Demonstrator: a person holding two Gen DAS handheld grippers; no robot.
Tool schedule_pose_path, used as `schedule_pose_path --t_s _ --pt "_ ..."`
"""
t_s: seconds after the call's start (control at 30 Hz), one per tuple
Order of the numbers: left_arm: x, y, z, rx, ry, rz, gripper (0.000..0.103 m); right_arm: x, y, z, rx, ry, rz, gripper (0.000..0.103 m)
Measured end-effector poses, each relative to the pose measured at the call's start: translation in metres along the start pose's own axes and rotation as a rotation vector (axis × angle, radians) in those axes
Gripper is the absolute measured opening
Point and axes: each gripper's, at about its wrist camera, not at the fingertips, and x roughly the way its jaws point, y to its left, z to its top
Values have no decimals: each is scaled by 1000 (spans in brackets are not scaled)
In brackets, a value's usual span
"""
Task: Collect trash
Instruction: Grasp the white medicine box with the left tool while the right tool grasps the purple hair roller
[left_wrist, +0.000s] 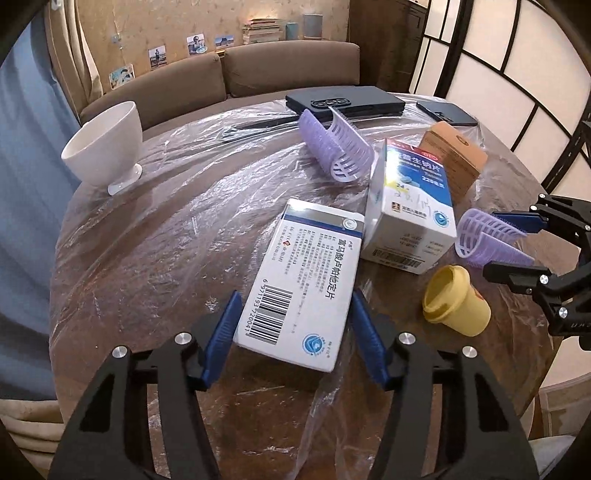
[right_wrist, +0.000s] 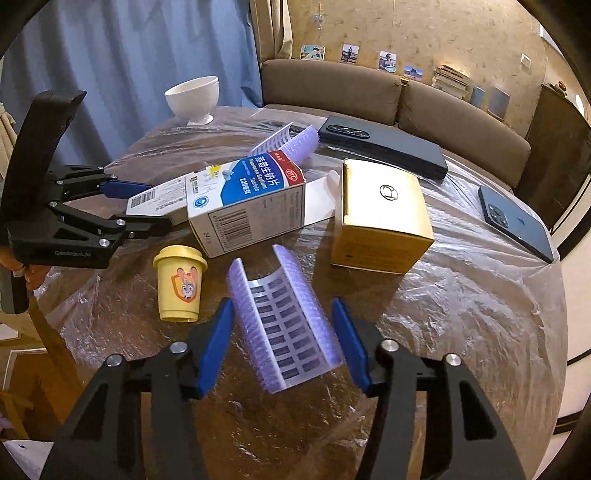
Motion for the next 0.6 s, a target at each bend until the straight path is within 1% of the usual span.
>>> schedule_pose_path --t_s 0.03,0.13,0.17,0.37,0.6 --pt "0 -2 0 2 -1 2 59 0 0 0 6 -1 9 49" --pt "-1 -5 0 4 -7 4 58 -2 -1 -2 35 -7 23 46" --pt "-2 -6 -1 4 -11 5 58 -2 -1 -2 42 -9 28 43" --pt "-9 -6 -1 -19 -29 -1 57 -6 -1 -4 67 -15 25 43" --pt "-26 -1 -6 -66 -65 -17 56 -18 -5 -7 135 -37 33 43"
